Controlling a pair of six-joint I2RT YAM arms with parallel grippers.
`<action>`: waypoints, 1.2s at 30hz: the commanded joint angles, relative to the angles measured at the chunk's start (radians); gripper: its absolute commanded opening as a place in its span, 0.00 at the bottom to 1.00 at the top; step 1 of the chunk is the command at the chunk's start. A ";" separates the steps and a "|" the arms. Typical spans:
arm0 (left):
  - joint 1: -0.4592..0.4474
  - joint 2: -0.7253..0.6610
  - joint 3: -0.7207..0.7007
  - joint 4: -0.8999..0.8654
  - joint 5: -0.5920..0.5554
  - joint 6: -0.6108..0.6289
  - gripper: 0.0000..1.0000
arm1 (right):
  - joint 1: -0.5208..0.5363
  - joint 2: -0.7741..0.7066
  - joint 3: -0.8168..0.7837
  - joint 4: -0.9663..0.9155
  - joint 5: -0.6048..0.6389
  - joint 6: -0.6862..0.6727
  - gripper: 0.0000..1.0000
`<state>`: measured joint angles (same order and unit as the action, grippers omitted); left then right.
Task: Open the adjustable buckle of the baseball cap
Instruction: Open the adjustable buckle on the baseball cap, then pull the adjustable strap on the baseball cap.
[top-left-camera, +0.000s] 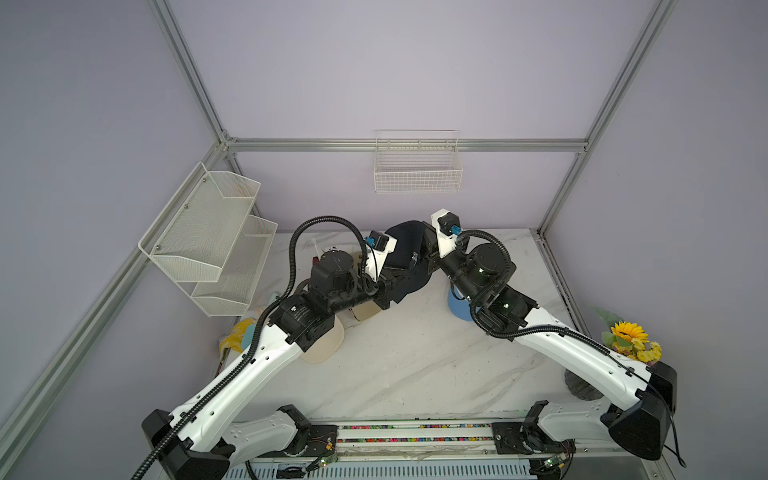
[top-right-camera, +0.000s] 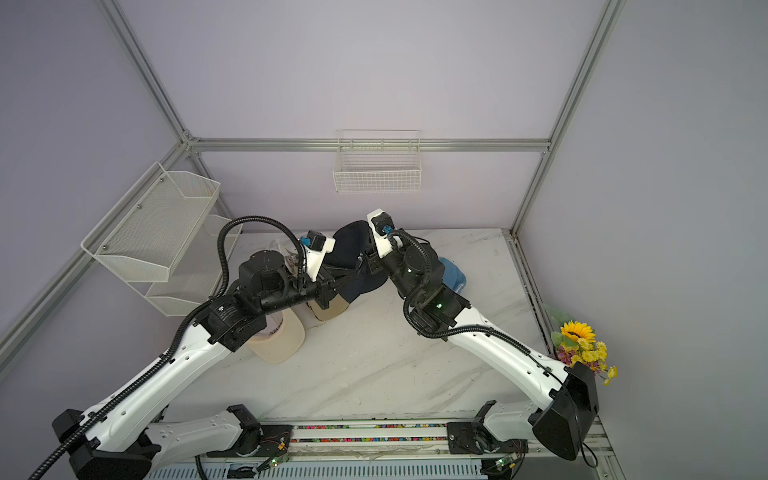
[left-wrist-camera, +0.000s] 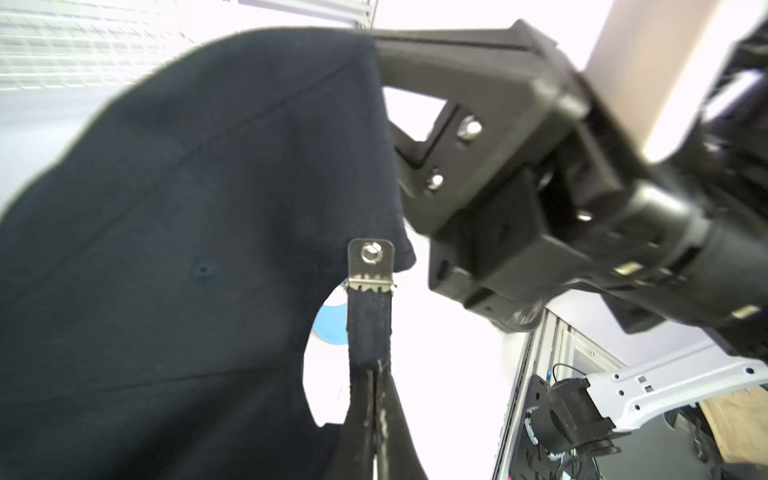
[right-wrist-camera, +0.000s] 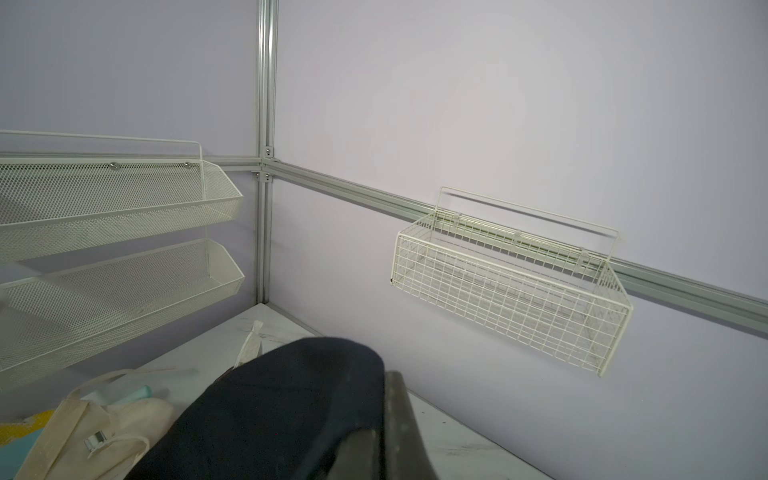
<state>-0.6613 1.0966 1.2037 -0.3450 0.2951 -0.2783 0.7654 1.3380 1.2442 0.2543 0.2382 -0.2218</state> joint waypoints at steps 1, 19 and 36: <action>-0.003 -0.047 -0.047 -0.087 -0.003 -0.027 0.00 | -0.015 -0.026 0.080 0.109 0.025 0.020 0.00; -0.026 -0.129 -0.071 0.066 -0.216 0.028 1.00 | -0.015 0.027 0.235 -0.085 -0.061 0.109 0.00; -0.299 -0.059 0.078 0.105 -0.619 0.347 1.00 | -0.016 0.167 0.430 -0.338 -0.058 0.137 0.00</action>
<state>-0.9398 1.0489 1.2255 -0.2920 -0.2329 -0.0036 0.7506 1.5005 1.6321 -0.0654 0.1543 -0.0978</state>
